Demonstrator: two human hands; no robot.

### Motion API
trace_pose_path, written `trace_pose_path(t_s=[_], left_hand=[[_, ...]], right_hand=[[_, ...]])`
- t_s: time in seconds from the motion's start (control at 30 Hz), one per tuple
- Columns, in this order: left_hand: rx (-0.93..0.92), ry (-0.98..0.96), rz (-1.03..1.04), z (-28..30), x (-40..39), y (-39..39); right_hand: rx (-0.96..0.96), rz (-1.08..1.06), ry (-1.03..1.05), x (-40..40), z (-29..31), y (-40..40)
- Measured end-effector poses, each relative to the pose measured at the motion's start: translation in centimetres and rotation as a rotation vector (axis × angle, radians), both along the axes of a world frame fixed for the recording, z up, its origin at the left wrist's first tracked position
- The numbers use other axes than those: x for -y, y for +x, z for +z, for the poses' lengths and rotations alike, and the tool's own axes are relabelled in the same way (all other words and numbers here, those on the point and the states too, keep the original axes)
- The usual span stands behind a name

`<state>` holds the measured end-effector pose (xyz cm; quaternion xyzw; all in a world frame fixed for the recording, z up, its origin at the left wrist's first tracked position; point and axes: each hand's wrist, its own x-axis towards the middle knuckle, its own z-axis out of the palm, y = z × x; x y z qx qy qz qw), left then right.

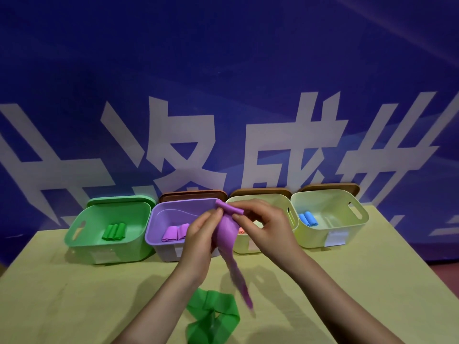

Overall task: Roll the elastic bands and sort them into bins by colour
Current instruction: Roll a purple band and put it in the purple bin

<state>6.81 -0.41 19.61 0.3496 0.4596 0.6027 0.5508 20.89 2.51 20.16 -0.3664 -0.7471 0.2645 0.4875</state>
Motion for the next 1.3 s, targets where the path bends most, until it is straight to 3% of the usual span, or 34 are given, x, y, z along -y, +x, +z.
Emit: trace_pose_path(t_s=[0.2,0.3,0.37,0.53,0.63,0.8,0.9,1.03,1.17,1.3], left_hand=[[0.076,-0.014,-0.028,0.3,0.2,0.2],[-0.043,0.016,-0.015,0.1,0.3,0.0],[-0.057,0.003,-0.005,-0.1,0.3,-0.2],[-0.243,0.104,-0.001,0.2,0.5,0.2],[-0.44,0.216,0.016,-0.1,0.6,0.3],[-0.579,0.353,0.097,-0.2,0.9,0.4],[-0.427,0.287,0.07,0.1,0.8,0.5],[-0.131,0.015,-0.064,0.6,0.8,0.7],[-0.135,-0.041,-0.077,0.7,1.1,0.3],[-0.164,-0.055,-0.019,0.5,1.1,0.6]], right_hand=[[0.197,-0.022,0.222,-0.5,-0.6,0.7],[0.226,0.031,0.255,-0.5,-0.6,1.1],[0.181,0.099,0.169,-0.3,-0.5,1.3],[-0.089,0.087,-0.275,0.6,-0.1,0.4],[-0.089,0.027,-0.248,0.4,-0.1,0.0],[-0.121,0.019,-0.181,0.8,0.0,-0.3],[-0.153,0.006,-0.185,0.7,0.0,-0.4],[-0.221,-0.005,-0.231,0.6,0.2,-0.5],[-0.164,-0.023,-0.159,0.5,0.1,-0.3],[0.062,-0.09,0.122,0.4,-0.2,0.0]])
